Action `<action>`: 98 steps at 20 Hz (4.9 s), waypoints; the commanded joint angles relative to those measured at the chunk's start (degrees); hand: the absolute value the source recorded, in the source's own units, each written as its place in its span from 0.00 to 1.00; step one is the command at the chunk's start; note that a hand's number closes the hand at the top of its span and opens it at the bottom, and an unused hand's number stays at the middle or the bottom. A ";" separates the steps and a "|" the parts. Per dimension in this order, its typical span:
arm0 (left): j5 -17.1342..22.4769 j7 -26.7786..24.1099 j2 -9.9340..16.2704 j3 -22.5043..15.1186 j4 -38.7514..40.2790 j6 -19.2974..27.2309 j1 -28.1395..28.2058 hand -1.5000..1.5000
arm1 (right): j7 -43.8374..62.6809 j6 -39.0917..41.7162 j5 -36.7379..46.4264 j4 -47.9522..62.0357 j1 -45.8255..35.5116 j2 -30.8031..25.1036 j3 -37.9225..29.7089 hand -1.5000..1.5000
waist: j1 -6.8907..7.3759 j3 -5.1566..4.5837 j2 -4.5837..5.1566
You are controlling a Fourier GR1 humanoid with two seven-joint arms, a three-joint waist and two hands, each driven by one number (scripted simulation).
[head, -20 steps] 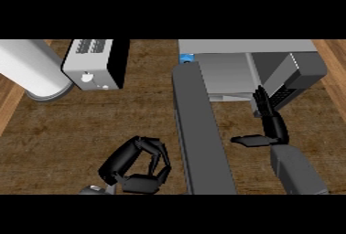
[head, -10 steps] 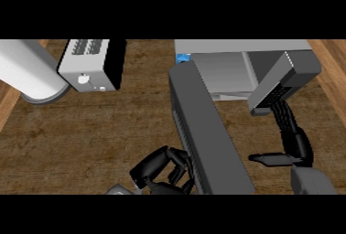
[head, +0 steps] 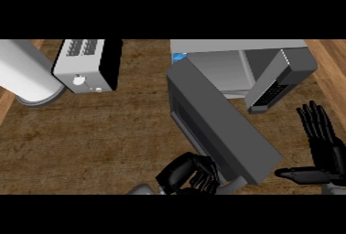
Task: Pick up the milk, place it into the microwave and close the microwave
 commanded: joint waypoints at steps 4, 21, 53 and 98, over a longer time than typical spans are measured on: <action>12.14 -0.03 -0.58 -7.47 4.21 14.19 -9.59 1.00 | 5.51 4.91 -4.66 -8.38 0.41 -2.20 0.31 0.00 | -2.12 -0.09 0.77; 29.59 -4.62 -0.61 -4.84 8.53 28.84 -23.90 1.00 | 12.30 16.71 -13.69 -18.55 -0.72 -8.22 2.66 0.00 | -10.03 -0.23 2.20; 49.99 -18.30 -0.63 6.74 22.11 28.55 -36.22 1.00 | 21.00 19.48 -27.53 -23.84 -6.76 -14.16 0.26 0.00 | -16.27 -0.10 5.26; 59.67 -29.17 -0.63 3.01 26.29 27.53 -37.74 1.00 | 28.88 24.03 -40.96 -24.13 -10.70 -21.95 -0.76 0.00 | -16.92 0.18 6.28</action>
